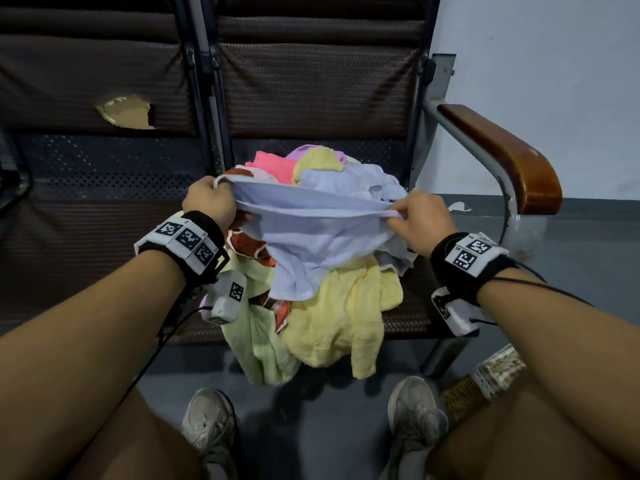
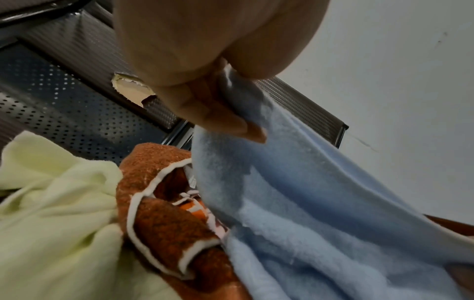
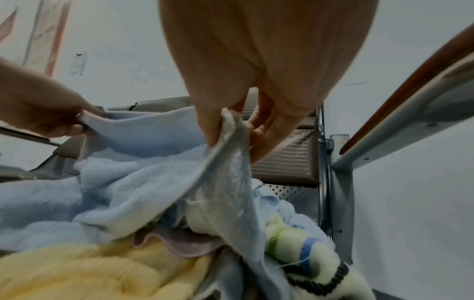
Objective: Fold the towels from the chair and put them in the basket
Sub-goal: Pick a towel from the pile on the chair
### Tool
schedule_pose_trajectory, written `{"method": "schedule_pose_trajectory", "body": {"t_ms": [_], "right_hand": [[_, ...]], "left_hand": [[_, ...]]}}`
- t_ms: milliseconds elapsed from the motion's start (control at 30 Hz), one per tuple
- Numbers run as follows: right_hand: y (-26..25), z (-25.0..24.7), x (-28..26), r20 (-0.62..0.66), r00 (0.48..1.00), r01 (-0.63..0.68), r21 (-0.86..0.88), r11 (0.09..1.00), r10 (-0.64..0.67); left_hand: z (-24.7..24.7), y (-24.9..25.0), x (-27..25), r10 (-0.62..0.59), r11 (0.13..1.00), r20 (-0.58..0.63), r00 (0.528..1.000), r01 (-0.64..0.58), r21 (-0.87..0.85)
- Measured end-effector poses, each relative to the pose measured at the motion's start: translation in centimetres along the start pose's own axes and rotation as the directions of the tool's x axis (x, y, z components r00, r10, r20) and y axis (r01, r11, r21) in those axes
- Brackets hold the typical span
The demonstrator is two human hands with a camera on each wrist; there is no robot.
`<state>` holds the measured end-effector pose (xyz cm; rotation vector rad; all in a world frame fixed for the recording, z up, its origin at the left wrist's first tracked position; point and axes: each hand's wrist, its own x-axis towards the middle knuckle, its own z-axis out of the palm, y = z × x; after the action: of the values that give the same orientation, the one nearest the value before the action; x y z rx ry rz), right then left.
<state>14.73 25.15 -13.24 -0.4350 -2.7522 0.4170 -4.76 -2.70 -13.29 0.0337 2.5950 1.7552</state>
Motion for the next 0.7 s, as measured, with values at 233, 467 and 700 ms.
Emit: {"method": "schedule_pose_trajectory", "body": {"t_ms": [233,467,700], "right_hand": [[0.0,2.0,-0.8,0.376,0.922,-0.038,-0.150,0.988,0.093],[0.2,-0.7,0.2,0.040,0.972,-0.232,0.258,0.938,0.230],[-2.0,-7.1,2.2,0.190,0.971,-0.141,-0.032,0.989,0.145]], "left_hand": [[-0.2,0.4,0.7,-0.092,0.995,-0.077,0.993,0.094,0.029],[-1.8,0.5,1.0,-0.062,0.986,0.023,0.998,0.064,-0.152],[-3.7,6.1,0.3,0.182,0.978,0.041,0.982,-0.177,-0.109]]}}
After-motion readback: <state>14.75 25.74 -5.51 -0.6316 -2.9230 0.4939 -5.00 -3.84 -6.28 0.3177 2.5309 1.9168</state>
